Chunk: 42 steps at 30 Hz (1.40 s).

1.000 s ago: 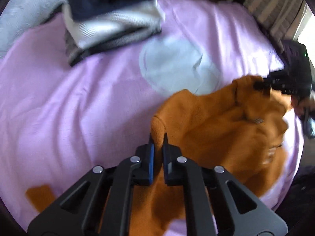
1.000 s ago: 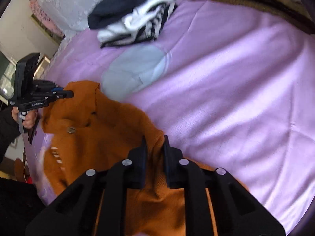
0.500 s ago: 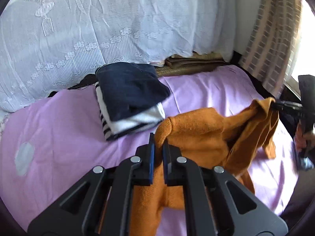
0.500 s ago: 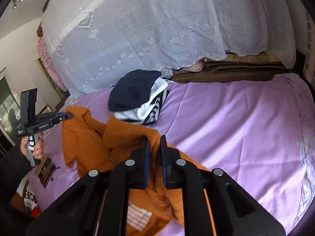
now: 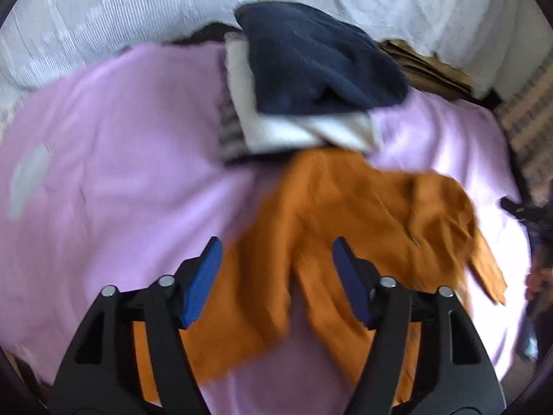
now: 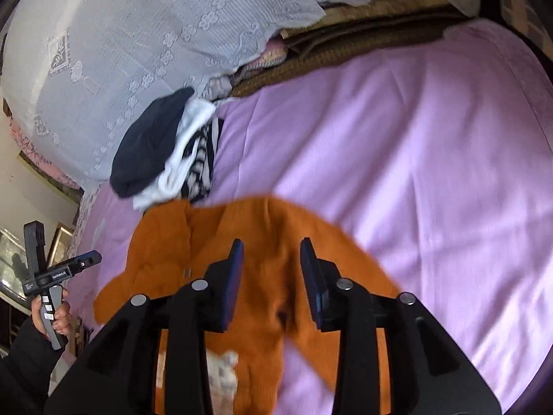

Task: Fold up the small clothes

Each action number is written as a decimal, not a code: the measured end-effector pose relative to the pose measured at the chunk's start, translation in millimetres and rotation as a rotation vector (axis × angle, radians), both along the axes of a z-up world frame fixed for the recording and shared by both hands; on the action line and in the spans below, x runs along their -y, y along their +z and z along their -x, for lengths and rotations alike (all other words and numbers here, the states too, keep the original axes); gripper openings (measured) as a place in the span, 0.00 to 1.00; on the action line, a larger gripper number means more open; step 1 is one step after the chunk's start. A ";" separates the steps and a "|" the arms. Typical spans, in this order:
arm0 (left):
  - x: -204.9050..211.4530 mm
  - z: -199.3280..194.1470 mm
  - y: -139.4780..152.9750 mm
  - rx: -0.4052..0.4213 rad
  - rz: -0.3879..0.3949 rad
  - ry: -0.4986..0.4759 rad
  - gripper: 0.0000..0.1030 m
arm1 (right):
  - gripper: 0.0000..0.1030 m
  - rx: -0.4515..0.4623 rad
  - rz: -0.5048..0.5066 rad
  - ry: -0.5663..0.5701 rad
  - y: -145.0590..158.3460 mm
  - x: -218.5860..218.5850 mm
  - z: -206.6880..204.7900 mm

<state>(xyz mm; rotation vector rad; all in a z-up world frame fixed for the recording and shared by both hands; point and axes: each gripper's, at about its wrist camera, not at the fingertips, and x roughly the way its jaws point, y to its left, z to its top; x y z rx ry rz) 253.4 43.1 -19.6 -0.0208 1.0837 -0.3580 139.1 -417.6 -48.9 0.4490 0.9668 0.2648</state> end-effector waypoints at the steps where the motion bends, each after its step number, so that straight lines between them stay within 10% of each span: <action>1: 0.2 16.0 -2.0 -0.020 0.013 -0.021 0.72 | 0.34 -0.019 -0.024 -0.003 -2.0 -0.3 18.0; 8: -10.6 106.3 -47.0 -0.127 -0.002 -0.048 0.80 | 0.50 -0.152 -0.117 -0.004 -34.3 -27.5 134.4; 18: -26.3 138.3 -103.4 -0.290 0.233 0.026 0.79 | 0.51 -0.275 -0.253 -0.038 -76.2 -60.2 177.8; 23: 4.9 142.8 -113.1 -0.281 0.197 -0.025 0.55 | 0.51 -0.288 -0.262 -0.051 -89.9 -80.7 171.7; 27: 9.6 147.5 -106.9 -0.250 0.171 -0.038 0.10 | 0.07 -0.222 -0.171 -0.016 -76.6 -97.3 172.0; 32: -10.3 163.2 -50.4 -0.180 0.272 -0.017 0.09 | 0.05 -0.087 -0.184 0.033 -11.2 -86.9 189.8; 36: -18.5 196.0 -27.3 -0.206 0.316 -0.053 0.09 | 0.05 -0.145 -0.215 0.080 2.9 -74.9 219.2; 42: -13.8 247.5 -118.6 -0.438 0.195 -0.019 0.13 | 0.04 -0.451 -0.134 0.091 -92.0 -76.0 263.7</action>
